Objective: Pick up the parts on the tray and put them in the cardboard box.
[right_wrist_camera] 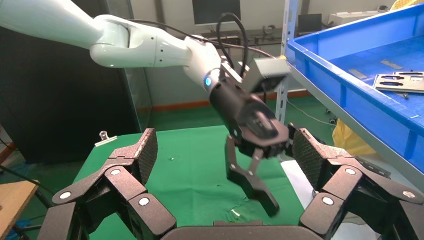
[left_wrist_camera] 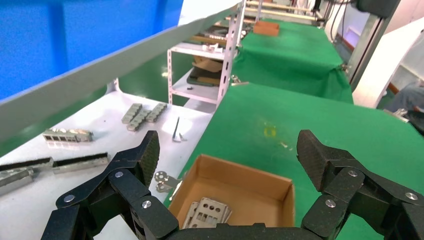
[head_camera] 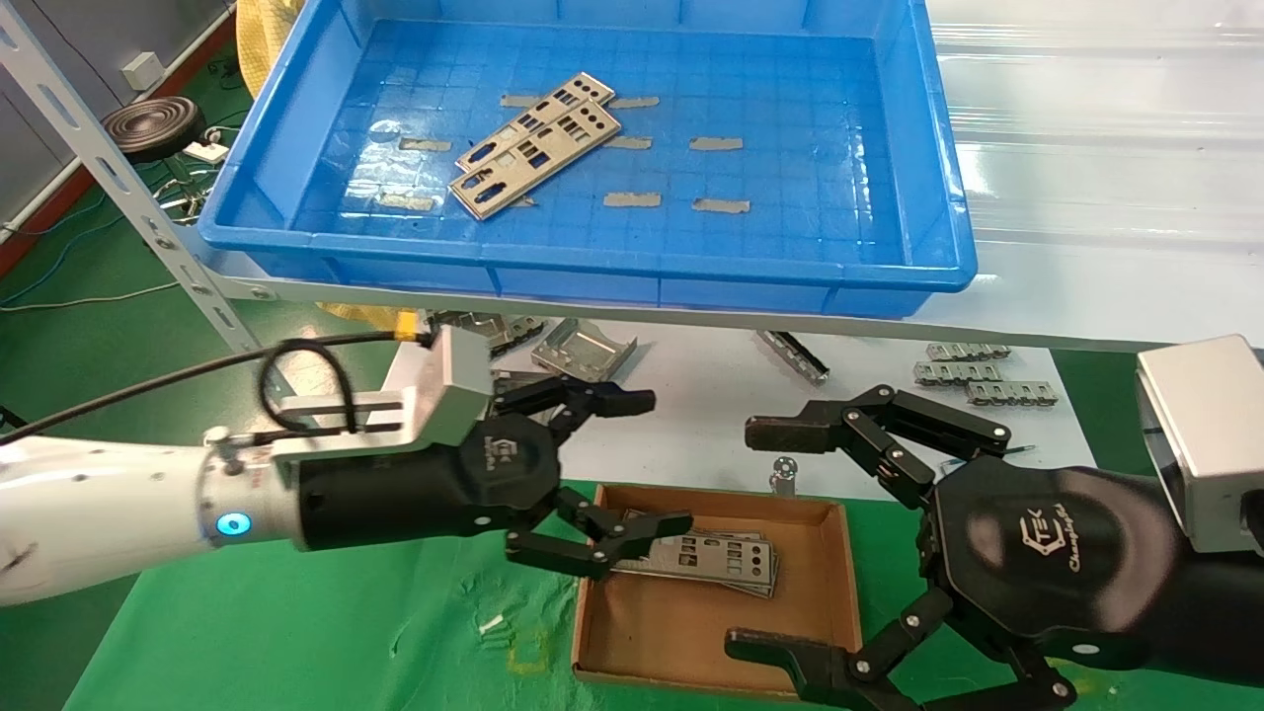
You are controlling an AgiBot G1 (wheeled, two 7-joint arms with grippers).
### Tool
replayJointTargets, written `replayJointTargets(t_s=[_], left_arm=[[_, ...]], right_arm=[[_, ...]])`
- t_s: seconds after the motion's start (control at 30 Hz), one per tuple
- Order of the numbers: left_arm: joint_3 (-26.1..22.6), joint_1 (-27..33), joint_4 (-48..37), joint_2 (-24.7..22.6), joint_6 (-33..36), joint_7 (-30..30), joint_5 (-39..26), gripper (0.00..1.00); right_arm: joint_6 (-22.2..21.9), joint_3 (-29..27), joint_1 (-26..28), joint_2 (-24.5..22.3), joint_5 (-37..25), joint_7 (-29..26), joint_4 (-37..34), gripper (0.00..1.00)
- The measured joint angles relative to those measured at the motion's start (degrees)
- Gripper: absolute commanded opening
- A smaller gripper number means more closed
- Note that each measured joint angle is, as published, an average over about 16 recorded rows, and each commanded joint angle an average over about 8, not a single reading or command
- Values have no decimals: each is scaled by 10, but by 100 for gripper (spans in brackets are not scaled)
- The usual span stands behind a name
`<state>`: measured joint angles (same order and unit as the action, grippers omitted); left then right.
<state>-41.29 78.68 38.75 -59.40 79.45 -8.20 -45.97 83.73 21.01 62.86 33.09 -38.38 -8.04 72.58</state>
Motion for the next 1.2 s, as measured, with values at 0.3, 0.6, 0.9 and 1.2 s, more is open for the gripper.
replayJointTargets(t_s=[0.3,0.6,0.9,1.2], left_arm=[[61,-41,84,59,15,46,10,100],[122,-83,168,118,30,91,20,100],[183,-124,252,176,45,137,30,100],[237,-161,327,229,59,177,39,100]], right_arm=[[0,0,0,0,0,0,0,100],[0,0,0,0,0,0,0,100],[0,0,0,0,0,0,0,100],[0,0,0,0,0,0,0,100]])
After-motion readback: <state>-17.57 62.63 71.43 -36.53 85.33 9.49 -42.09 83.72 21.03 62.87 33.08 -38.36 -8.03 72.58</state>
